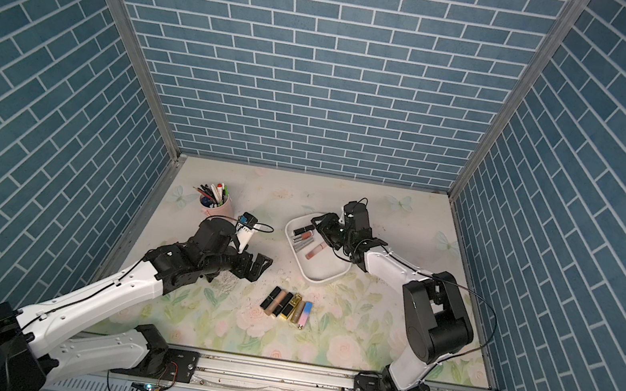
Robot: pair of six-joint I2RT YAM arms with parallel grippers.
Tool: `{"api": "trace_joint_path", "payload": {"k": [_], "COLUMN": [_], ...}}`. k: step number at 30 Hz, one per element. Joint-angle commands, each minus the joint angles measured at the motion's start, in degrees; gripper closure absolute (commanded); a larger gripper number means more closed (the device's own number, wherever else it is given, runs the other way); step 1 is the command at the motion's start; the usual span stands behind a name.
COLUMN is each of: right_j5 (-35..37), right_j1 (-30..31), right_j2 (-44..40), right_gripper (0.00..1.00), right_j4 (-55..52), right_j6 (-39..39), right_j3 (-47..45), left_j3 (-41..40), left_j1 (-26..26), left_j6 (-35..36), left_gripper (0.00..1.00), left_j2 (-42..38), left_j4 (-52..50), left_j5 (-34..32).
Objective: Put the lipstick into the storage box
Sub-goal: Place the lipstick in the storage box, then pick up the lipstick at the center of the board.
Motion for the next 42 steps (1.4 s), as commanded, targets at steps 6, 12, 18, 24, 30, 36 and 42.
{"api": "trace_joint_path", "payload": {"k": [6,12,18,24,30,36,42], "right_j5": [-3.9,-1.5,-3.1,-2.6,-2.0,-1.4,-1.3], "right_j1": [3.0,3.0,2.9,2.9,3.0,3.0,3.0], "right_j2": [-11.1,-19.7,-23.3,-25.9,-28.4,-29.9,-30.3], "right_gripper": [0.56,0.55,0.55,0.56,0.56,0.56,0.56], "right_j4": [-13.6,-20.3,-18.4,-17.8,-21.4,-22.0,-20.6], "right_j6": [-17.5,-24.4,-24.2,-23.0,-24.3,-24.7,-24.0], "right_j3": [1.8,-2.2,-6.4,-9.0,-8.9,-9.6,-11.2], "left_j3": [-3.9,-5.7,-6.0,-5.2,-5.4,-5.1,-4.8], "left_j1": [-4.6,-6.9,-8.2,-9.5,-10.3,-10.9,-11.2], "left_j6": [-4.1,-6.7,-7.2,-6.6,-6.6,-6.2,-5.8], "left_gripper": [0.00,0.11,0.28,0.35,0.38,0.41,0.42], "left_j2": [2.9,6.0,7.6,10.9,13.8,16.8,18.0], "left_j4": [4.8,2.8,1.1,0.4,1.3,1.3,0.8], "left_j5": [-1.4,-4.8,-5.0,-3.6,-2.9,-1.9,-1.8]}}
